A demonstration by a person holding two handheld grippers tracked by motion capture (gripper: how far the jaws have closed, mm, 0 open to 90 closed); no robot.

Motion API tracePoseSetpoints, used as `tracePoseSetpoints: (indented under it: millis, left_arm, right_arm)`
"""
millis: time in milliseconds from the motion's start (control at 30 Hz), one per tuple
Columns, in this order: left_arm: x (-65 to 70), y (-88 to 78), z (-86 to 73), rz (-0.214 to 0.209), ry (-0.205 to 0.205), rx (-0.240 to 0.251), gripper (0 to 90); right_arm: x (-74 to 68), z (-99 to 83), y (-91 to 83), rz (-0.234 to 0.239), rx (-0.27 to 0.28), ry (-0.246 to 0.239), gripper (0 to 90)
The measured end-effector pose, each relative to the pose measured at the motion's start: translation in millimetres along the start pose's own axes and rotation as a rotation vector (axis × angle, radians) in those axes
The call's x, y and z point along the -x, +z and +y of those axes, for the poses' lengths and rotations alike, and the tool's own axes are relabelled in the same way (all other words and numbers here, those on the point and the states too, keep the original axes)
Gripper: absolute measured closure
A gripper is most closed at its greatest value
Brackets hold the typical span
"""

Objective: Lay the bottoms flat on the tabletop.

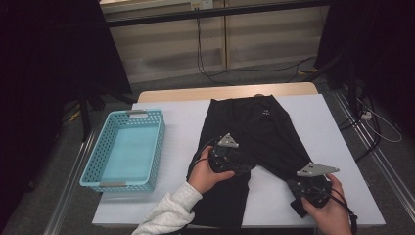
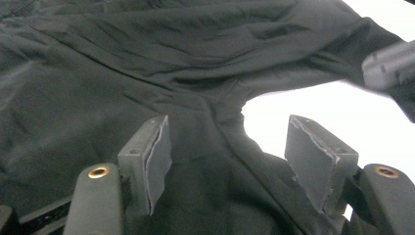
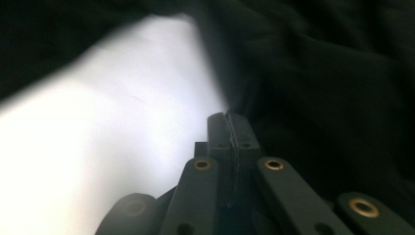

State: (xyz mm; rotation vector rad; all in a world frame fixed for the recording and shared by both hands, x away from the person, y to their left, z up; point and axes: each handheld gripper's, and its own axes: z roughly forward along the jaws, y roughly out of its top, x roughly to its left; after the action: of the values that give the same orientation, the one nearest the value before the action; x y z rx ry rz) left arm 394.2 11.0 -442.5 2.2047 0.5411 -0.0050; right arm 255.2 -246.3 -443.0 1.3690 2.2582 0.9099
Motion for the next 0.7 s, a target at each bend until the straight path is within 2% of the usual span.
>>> tracePoseSetpoints:
  millis: [167,200,233,300,333,400,500,633,700]
  left_arm:
    - [-1.7,-3.8,-0.3,0.005,-0.012,0.005,34.0]
    - [-1.6,-4.0,-0.6,0.000,-0.013,0.002,34.1]
    - [-1.2,-3.9,-0.9,-0.002,-0.014,0.003,34.3]
    - [-0.1,-3.5,-1.1,-0.008,-0.015,-0.002,34.4]
    - [0.6,-3.2,-1.0,-0.014,-0.015,-0.005,34.4]
    - [2.7,-2.4,-0.2,-0.019,-0.015,-0.007,34.3]
    - [7.9,0.6,1.6,-0.032,-0.011,-0.006,34.4]
    - [17.9,5.1,6.4,-0.062,0.004,-0.012,35.5]
    - [24.8,9.1,8.6,-0.066,0.027,-0.019,35.8]
  right_arm:
    - [-26.7,14.8,19.7,0.125,0.038,-0.029,89.1]
    - [-31.3,16.7,24.5,0.140,0.043,-0.028,82.8]
    - [-35.0,18.6,29.1,0.149,0.032,-0.037,77.1]
    - [-36.4,19.2,30.1,0.150,0.019,-0.048,74.3]
    - [-34.9,19.0,27.7,0.151,0.024,-0.038,71.0]
    - [-28.1,18.4,18.9,0.143,0.053,-0.001,62.9]
    - [-14.3,16.8,0.6,0.112,0.109,0.042,60.9]
    - [3.8,9.7,-16.9,0.044,0.152,0.114,53.5]
    - [12.2,4.1,-23.0,-0.002,0.165,0.132,50.1]
